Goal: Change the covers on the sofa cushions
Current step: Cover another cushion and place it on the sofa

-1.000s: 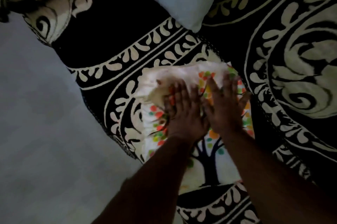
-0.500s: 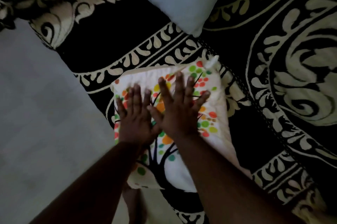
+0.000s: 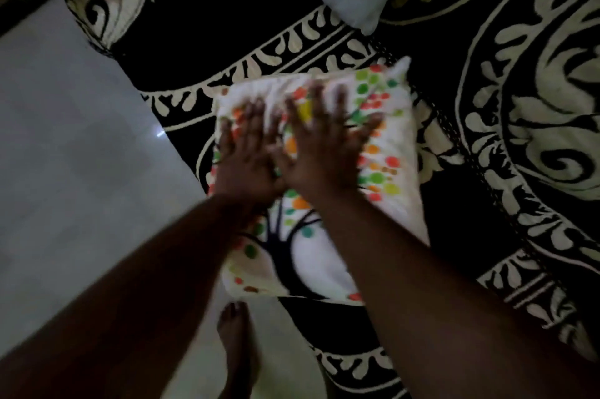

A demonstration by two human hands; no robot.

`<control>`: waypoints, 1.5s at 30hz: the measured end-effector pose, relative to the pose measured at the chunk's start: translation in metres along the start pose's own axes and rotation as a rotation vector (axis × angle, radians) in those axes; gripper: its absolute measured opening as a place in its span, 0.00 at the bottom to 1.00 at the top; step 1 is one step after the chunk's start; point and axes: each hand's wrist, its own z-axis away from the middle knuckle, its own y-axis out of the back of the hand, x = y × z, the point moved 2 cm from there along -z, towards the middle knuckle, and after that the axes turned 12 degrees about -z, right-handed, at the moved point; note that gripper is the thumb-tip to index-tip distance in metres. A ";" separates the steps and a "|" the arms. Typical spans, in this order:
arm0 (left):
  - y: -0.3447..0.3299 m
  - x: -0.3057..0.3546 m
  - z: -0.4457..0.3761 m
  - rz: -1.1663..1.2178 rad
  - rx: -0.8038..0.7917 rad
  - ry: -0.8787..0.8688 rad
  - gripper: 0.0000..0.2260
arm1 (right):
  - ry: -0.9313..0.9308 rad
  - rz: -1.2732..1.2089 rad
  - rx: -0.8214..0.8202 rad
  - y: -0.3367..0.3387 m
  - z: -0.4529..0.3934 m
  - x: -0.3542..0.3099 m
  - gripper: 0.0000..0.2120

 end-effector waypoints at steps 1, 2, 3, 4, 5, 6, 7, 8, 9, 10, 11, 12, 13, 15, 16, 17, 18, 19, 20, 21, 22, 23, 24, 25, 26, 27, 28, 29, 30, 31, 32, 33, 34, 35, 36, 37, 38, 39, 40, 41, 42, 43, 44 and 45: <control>-0.002 -0.018 0.000 -0.010 -0.022 0.001 0.44 | 0.075 0.008 -0.032 0.000 -0.006 -0.015 0.39; -0.002 -0.022 -0.002 -0.005 -0.040 0.020 0.44 | 0.115 0.015 -0.051 0.000 -0.011 -0.017 0.38; 0.000 -0.010 -0.009 0.000 -0.034 0.043 0.44 | 0.122 0.026 -0.040 0.001 -0.014 -0.003 0.37; 0.005 0.011 -0.017 0.002 -0.020 0.061 0.43 | 0.103 0.019 -0.028 0.002 -0.013 0.019 0.36; 0.012 0.036 -0.024 0.003 0.001 0.066 0.42 | 0.071 -0.003 -0.022 0.002 -0.010 0.045 0.34; 0.021 0.065 -0.035 0.008 0.017 0.053 0.41 | 0.035 -0.020 -0.020 0.006 -0.006 0.076 0.33; 0.029 0.092 -0.045 0.015 0.028 0.031 0.41 | 0.001 -0.038 -0.024 0.011 -0.002 0.105 0.32; 0.040 0.113 -0.053 0.026 0.035 0.011 0.41 | -0.031 -0.060 -0.035 0.019 0.002 0.128 0.32; 0.049 0.126 -0.059 0.031 0.032 0.001 0.41 | -0.052 -0.083 -0.051 0.026 0.005 0.142 0.31; 0.055 0.129 -0.058 0.037 0.016 0.000 0.41 | -0.062 -0.098 -0.061 0.031 0.007 0.146 0.30; 0.057 0.126 -0.056 0.048 -0.004 -0.017 0.42 | -0.064 -0.104 -0.059 0.035 0.009 0.141 0.30; 0.056 0.116 -0.049 0.067 -0.028 -0.031 0.43 | -0.057 -0.086 -0.054 0.038 0.010 0.128 0.31; 0.055 0.099 -0.034 0.096 -0.054 -0.043 0.44 | -0.038 -0.046 -0.048 0.042 0.015 0.106 0.31; 0.057 0.059 -0.010 0.140 -0.102 -0.070 0.45 | -0.012 0.025 -0.015 0.057 0.032 0.054 0.30; 0.060 0.042 0.000 0.155 -0.106 -0.062 0.45 | 0.005 0.038 -0.007 0.063 0.046 0.031 0.30; 0.065 0.029 0.009 0.158 -0.093 -0.031 0.43 | 0.018 0.042 -0.011 0.066 0.064 0.013 0.29; 0.072 0.020 0.022 0.153 -0.057 0.027 0.42 | 0.017 0.044 -0.020 0.068 0.087 0.000 0.30; 0.078 0.020 0.036 0.167 -0.004 0.096 0.42 | -0.008 0.041 -0.026 0.065 0.109 -0.003 0.31; 0.083 0.029 0.056 0.209 0.043 0.143 0.43 | -0.065 0.034 -0.027 0.065 0.131 0.002 0.33; 0.082 0.044 0.080 0.254 0.082 0.153 0.42 | -0.128 0.008 -0.024 0.062 0.149 0.014 0.35; 0.077 0.060 0.105 0.280 0.112 0.136 0.40 | -0.169 -0.014 -0.027 0.059 0.162 0.027 0.38; 0.069 0.074 0.128 0.276 0.123 0.128 0.37 | -0.182 -0.033 -0.040 0.056 0.171 0.037 0.39; 0.060 0.080 0.145 0.274 0.108 0.137 0.35 | -0.172 -0.042 -0.057 0.053 0.175 0.041 0.41; 0.049 0.085 0.152 0.274 0.074 0.157 0.35 | -0.148 -0.033 -0.073 0.050 0.175 0.043 0.41; 0.042 0.086 0.152 0.275 0.043 0.180 0.35 | -0.132 -0.029 -0.077 0.047 0.173 0.043 0.41; 0.039 0.089 0.144 0.253 0.043 0.194 0.36 | -0.132 -0.025 -0.068 0.043 0.168 0.046 0.40; 0.039 0.095 0.129 0.236 0.044 0.192 0.36 | -0.152 -0.032 -0.060 0.038 0.161 0.054 0.39; 0.045 0.104 0.114 0.232 0.055 0.180 0.36 | -0.182 -0.055 -0.048 0.036 0.154 0.066 0.38; 0.048 0.116 0.095 0.246 0.068 0.160 0.36 | -0.211 -0.080 -0.036 0.033 0.146 0.080 0.37; 0.052 0.130 0.080 0.257 0.083 0.146 0.36 | -0.234 -0.109 -0.014 0.034 0.138 0.096 0.36; 0.055 0.144 0.065 0.282 0.092 0.134 0.36 | -0.248 -0.136 0.003 0.035 0.129 0.110 0.36; 0.054 0.153 0.051 0.317 0.087 0.132 0.37 | -0.261 -0.155 0.006 0.033 0.120 0.121 0.37; 0.052 0.154 0.040 0.338 0.085 0.136 0.37 | -0.267 -0.165 0.012 0.034 0.113 0.127 0.37; 0.042 0.148 0.030 0.338 0.092 0.134 0.37 | -0.271 -0.160 0.024 0.033 0.106 0.126 0.38; 0.032 0.134 0.026 0.326 0.109 0.131 0.38 | -0.273 -0.126 0.041 0.029 0.099 0.117 0.39; 0.019 0.113 0.026 0.306 0.137 0.118 0.37 | -0.265 -0.079 0.043 0.021 0.090 0.100 0.41; 0.006 0.088 0.028 0.273 0.165 0.107 0.36 | -0.254 -0.042 0.040 0.010 0.080 0.077 0.43; -0.006 0.060 0.031 0.239 0.192 0.099 0.35 | -0.225 -0.021 0.052 0.002 0.069 0.049 0.46; -0.018 0.036 0.032 0.228 0.183 0.095 0.34 | -0.190 -0.013 0.060 -0.005 0.059 0.025 0.47; -0.025 0.015 0.035 0.230 0.156 0.115 0.33 | -0.153 -0.023 0.067 -0.008 0.050 0.004 0.48; -0.027 0.005 0.036 0.231 0.136 0.143 0.33 | -0.121 -0.029 0.075 -0.010 0.042 -0.004 0.49; -0.025 0.010 0.032 0.229 0.142 0.175 0.33 | -0.102 -0.028 0.095 -0.011 0.036 0.005 0.48; -0.019 0.025 0.028 0.229 0.166 0.210 0.34 | -0.080 -0.018 0.122 -0.012 0.036 0.023 0.47; -0.009 0.050 0.024 0.227 0.181 0.229 0.35 | -0.064 -0.011 0.135 -0.011 0.041 0.050 0.45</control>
